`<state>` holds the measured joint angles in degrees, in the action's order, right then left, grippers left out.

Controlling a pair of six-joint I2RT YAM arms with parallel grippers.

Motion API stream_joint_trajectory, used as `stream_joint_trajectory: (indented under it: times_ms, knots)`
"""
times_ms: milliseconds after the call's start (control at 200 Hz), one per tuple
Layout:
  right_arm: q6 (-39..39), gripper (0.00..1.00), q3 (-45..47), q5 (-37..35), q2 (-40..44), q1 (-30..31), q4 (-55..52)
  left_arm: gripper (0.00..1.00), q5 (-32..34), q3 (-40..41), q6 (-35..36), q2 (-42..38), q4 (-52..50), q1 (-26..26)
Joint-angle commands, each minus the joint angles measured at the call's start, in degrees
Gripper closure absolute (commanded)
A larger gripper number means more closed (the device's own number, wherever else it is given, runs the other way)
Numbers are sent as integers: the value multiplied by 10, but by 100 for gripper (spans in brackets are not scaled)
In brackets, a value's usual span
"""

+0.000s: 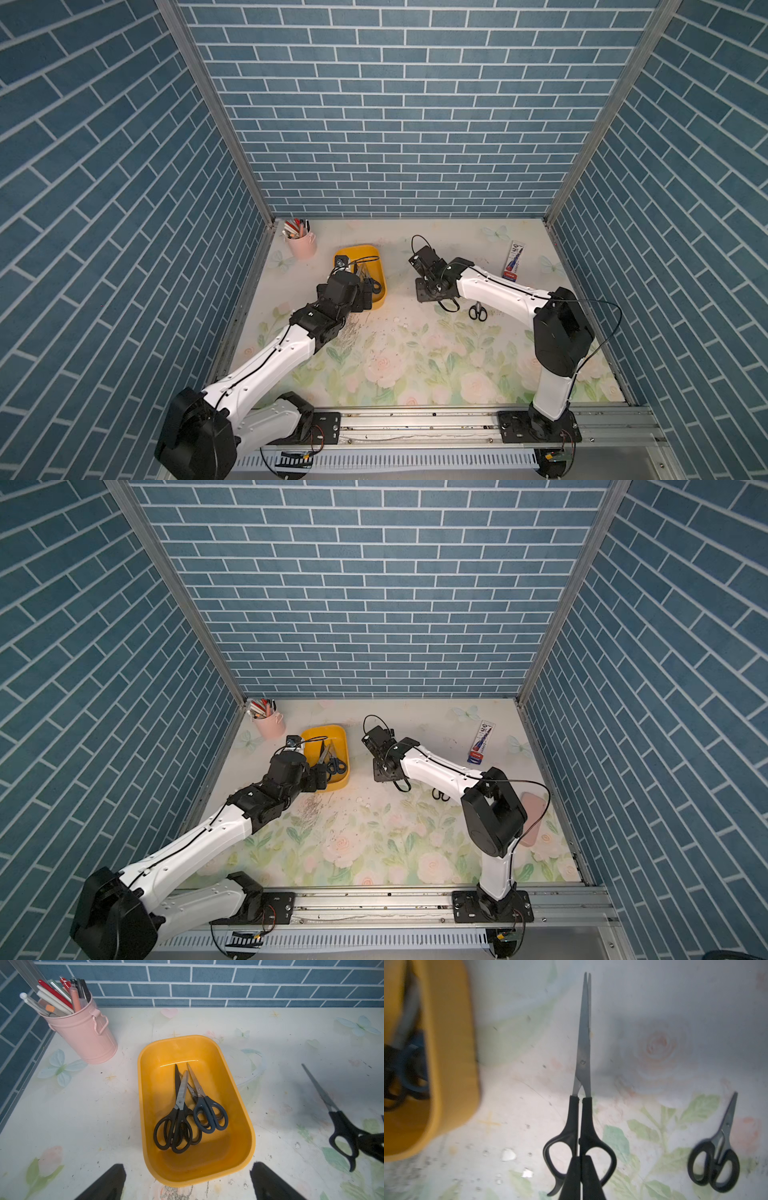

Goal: Put the scissors into the storage box
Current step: Place the scissors in the storage box.

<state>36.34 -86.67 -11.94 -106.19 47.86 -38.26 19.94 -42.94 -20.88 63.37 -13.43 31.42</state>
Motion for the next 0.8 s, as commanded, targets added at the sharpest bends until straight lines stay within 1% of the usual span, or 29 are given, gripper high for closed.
stream_joint_trajectory:
  times_ms: [0,130,190,285,350,445,560,565,630,670,775,795]
  knots:
    - [-36,100,-82,12,-26,18,-13,0,41,-14,-17,-13,-15,3]
    - [-58,100,-185,63,-91,41,3,0,66,-9,-37,-32,-20,2]
    - [-64,100,-232,94,-130,51,10,0,75,-1,-41,-48,-20,1]
    - [-69,100,-313,120,-201,63,10,0,90,8,-47,-76,-30,0]
    - [-67,100,-370,121,-256,66,-1,0,98,12,-46,-93,-40,-1]
    - [-63,100,-431,115,-308,67,-12,0,106,12,-44,-109,-57,-1]
    - [-59,100,-446,111,-332,65,-7,0,108,12,-44,-121,-73,-1]
    - [-59,100,-447,111,-332,65,-6,0,108,12,-44,-121,-73,-1]
    - [-57,76,-444,116,-330,65,-3,0,108,13,-45,-124,-74,-1]
    - [-59,71,-440,118,-324,65,-2,0,105,14,-44,-124,-71,-1]
    - [-73,51,-427,116,-289,64,1,0,80,11,-33,-113,-54,-1]
    - [-77,49,-422,116,-279,64,2,0,75,10,-32,-110,-49,-1]
